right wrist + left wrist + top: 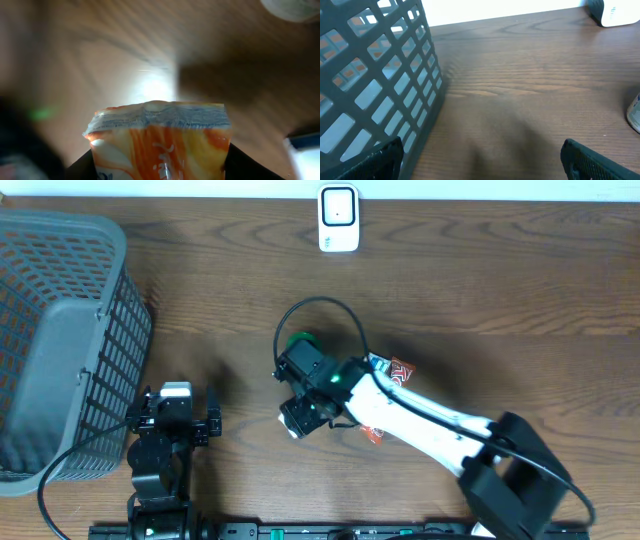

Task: Scan the item barcode
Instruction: 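Lift the tissue pack and carry it toward the white scanner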

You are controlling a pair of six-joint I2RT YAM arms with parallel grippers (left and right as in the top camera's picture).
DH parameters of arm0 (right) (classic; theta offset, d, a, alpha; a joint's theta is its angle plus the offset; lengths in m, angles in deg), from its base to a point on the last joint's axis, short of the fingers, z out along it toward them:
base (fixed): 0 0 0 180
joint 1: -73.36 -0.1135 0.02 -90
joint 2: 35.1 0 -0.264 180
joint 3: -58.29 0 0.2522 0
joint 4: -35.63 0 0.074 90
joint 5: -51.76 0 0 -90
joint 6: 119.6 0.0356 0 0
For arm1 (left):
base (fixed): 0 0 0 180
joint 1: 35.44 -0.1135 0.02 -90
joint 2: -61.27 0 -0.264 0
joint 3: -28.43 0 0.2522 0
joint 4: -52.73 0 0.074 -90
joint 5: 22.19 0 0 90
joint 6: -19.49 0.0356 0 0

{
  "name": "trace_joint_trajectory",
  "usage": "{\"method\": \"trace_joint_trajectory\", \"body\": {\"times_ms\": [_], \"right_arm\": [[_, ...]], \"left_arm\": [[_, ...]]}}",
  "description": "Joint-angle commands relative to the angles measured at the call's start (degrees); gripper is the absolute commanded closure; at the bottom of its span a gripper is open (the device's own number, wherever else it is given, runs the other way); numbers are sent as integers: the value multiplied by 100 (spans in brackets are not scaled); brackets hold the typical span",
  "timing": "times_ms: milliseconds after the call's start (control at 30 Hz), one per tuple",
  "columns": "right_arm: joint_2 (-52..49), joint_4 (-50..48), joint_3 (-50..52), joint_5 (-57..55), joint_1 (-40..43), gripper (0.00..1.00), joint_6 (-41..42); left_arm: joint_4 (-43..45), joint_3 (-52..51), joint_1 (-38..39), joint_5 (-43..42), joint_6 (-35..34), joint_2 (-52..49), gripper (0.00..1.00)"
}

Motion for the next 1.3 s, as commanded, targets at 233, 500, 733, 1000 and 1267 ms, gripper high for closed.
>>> {"method": "trace_joint_trajectory", "body": {"times_ms": [233,500,733,1000,1267], "right_arm": [[326,363,4,2765,413,57,411],[328,879,4,3348,564,57,728],[326,1086,4,4258,1071,55,1023],[326,1526,4,4413,1799,51,1257],[323,1714,4,4719,2354,47,1325]], "left_arm": [[15,-17,11,72,11,11,0],[15,-17,11,72,11,11,0],[15,-17,13,72,13,11,0],[15,-17,11,72,11,11,0],[15,-17,11,72,13,11,0]]}}
